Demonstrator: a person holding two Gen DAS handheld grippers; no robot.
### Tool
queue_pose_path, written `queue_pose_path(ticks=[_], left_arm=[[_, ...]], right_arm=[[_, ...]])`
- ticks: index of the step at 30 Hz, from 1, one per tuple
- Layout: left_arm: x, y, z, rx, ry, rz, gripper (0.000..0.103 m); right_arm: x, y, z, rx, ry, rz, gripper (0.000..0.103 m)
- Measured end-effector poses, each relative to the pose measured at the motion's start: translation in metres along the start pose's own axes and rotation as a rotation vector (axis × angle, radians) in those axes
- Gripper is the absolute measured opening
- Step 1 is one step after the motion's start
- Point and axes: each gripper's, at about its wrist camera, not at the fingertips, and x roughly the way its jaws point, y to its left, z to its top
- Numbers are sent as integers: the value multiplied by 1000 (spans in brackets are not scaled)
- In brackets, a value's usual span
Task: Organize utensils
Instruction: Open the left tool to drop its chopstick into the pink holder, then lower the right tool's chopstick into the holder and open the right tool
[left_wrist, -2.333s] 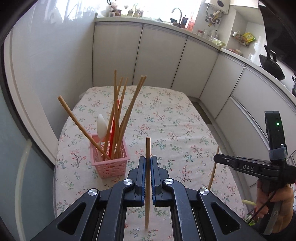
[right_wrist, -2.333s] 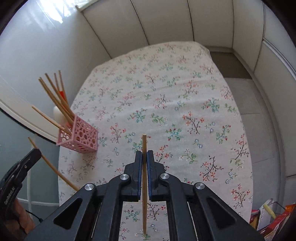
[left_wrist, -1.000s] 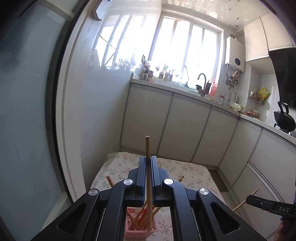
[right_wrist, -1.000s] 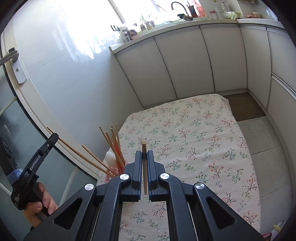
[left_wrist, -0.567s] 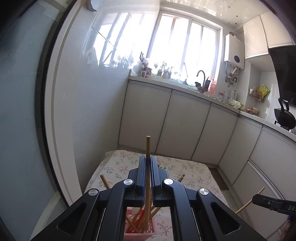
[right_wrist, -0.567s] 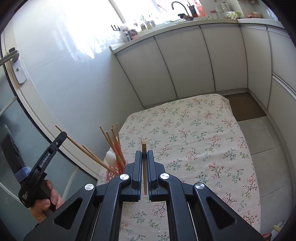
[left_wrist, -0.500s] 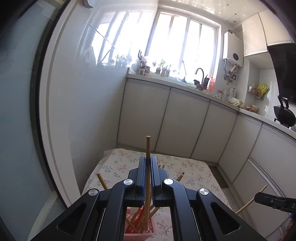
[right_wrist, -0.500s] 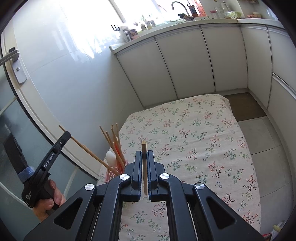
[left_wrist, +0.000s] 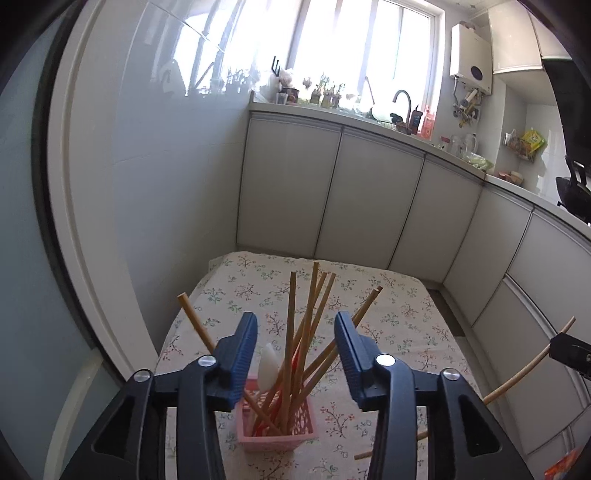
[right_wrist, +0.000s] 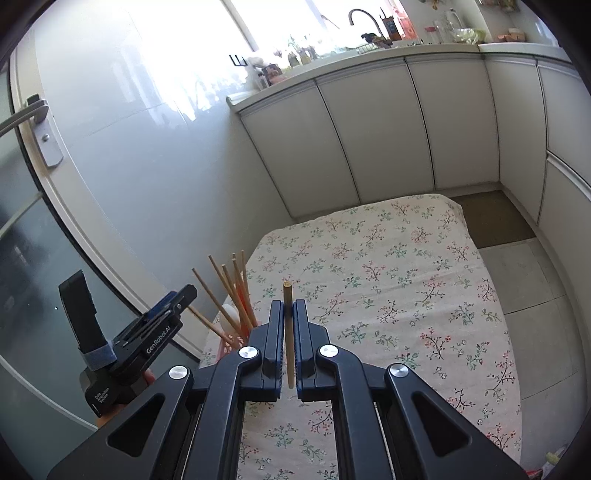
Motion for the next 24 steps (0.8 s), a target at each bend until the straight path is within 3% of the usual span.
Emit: queue_pose_path(ticks=[3, 6, 9, 16, 24], left_arm=[[-9, 11, -7, -29, 47, 43, 60], [-9, 25, -19, -73, 120, 99, 63], [-7, 37, -27, -106, 180, 108, 63], [-8, 52, -36, -109, 214, 120, 64], [1, 57, -33, -101, 246, 105, 64]], right_arm=[[-4, 11, 4, -14, -27, 16, 5], [-4, 26, 11, -35, -52, 33, 5], [1, 43, 16, -51, -72, 59, 5], [37, 76, 18, -92, -72, 94, 5], [87, 89, 6, -136, 10, 37, 5]])
